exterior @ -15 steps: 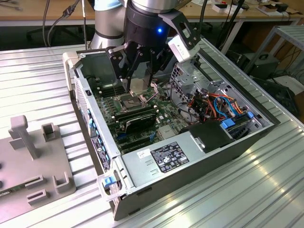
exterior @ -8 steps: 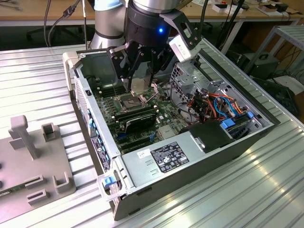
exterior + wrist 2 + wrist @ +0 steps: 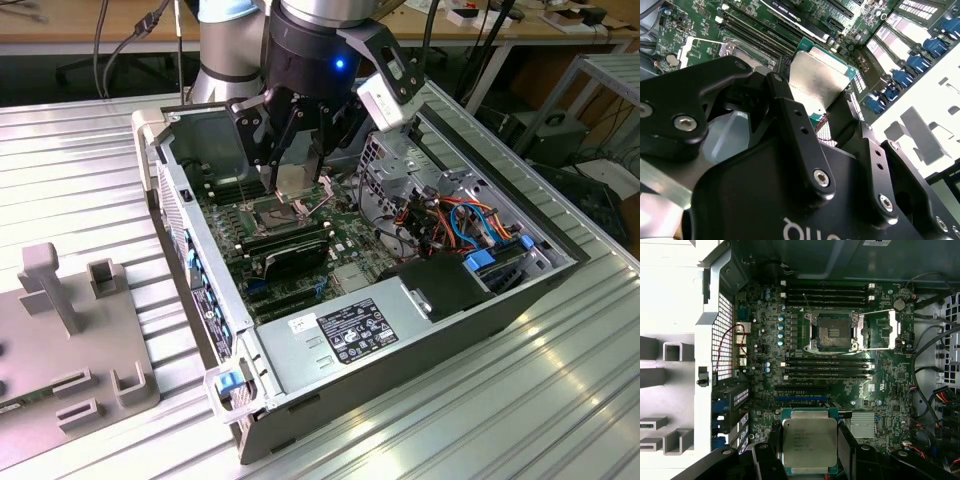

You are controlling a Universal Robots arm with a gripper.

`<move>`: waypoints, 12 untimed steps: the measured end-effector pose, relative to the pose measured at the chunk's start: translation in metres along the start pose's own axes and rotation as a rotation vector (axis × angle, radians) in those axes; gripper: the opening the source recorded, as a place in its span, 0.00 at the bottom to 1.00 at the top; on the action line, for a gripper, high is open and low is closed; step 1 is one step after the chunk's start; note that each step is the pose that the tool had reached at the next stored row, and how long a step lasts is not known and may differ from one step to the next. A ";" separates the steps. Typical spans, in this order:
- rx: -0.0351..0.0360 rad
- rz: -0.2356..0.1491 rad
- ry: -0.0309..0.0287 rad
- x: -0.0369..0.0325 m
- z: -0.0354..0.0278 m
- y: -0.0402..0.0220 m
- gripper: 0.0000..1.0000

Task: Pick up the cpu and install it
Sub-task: 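Pick up the cpu and move it towards the insertion slot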

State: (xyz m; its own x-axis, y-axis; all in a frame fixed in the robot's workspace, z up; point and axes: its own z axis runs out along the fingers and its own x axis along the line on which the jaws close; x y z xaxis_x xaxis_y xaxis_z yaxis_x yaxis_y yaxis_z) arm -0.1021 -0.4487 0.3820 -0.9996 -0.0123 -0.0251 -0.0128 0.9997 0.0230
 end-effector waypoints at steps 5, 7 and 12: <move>-0.0001 0.000 0.0000 -0.0039 0.0003 0.0000 0.55; -0.0001 0.000 0.0000 -0.0057 0.0006 -0.0001 0.55; 0.0000 0.000 0.0000 -0.0125 0.0026 -0.0002 0.55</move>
State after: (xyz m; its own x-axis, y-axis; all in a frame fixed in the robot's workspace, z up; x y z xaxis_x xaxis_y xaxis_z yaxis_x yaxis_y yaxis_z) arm -0.0895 -0.4487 0.3797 -0.9996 -0.0123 -0.0251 -0.0129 0.9997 0.0230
